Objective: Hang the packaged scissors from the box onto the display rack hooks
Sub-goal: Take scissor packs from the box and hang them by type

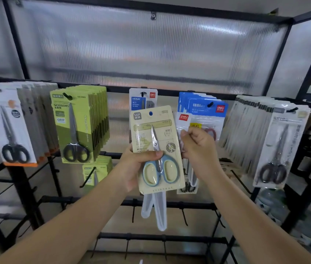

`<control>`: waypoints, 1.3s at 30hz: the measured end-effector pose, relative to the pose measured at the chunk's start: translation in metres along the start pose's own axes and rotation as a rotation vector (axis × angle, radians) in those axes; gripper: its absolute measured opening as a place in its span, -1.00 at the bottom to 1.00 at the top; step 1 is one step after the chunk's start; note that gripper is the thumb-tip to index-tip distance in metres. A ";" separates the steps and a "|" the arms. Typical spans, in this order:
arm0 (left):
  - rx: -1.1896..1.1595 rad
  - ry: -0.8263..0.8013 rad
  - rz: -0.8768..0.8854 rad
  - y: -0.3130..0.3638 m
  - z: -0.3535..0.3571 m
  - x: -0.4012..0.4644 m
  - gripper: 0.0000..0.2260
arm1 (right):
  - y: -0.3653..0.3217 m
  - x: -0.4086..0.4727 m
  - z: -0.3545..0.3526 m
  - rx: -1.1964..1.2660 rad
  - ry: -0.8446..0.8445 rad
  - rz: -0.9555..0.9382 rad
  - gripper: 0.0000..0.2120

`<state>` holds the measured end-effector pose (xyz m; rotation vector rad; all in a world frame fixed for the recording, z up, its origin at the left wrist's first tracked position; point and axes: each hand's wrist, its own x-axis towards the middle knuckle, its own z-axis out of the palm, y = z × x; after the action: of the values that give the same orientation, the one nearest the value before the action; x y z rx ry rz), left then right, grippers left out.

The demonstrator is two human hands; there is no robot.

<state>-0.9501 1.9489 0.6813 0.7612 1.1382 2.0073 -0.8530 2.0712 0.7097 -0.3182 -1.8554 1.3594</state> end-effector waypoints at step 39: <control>-0.073 0.076 -0.051 0.011 0.007 0.005 -0.53 | 0.009 -0.010 -0.021 -0.340 0.089 -0.141 -0.84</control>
<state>-0.9502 1.9522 0.6949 0.6181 1.1100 2.0387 -0.8335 2.0834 0.6997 -0.4054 -1.9911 0.9194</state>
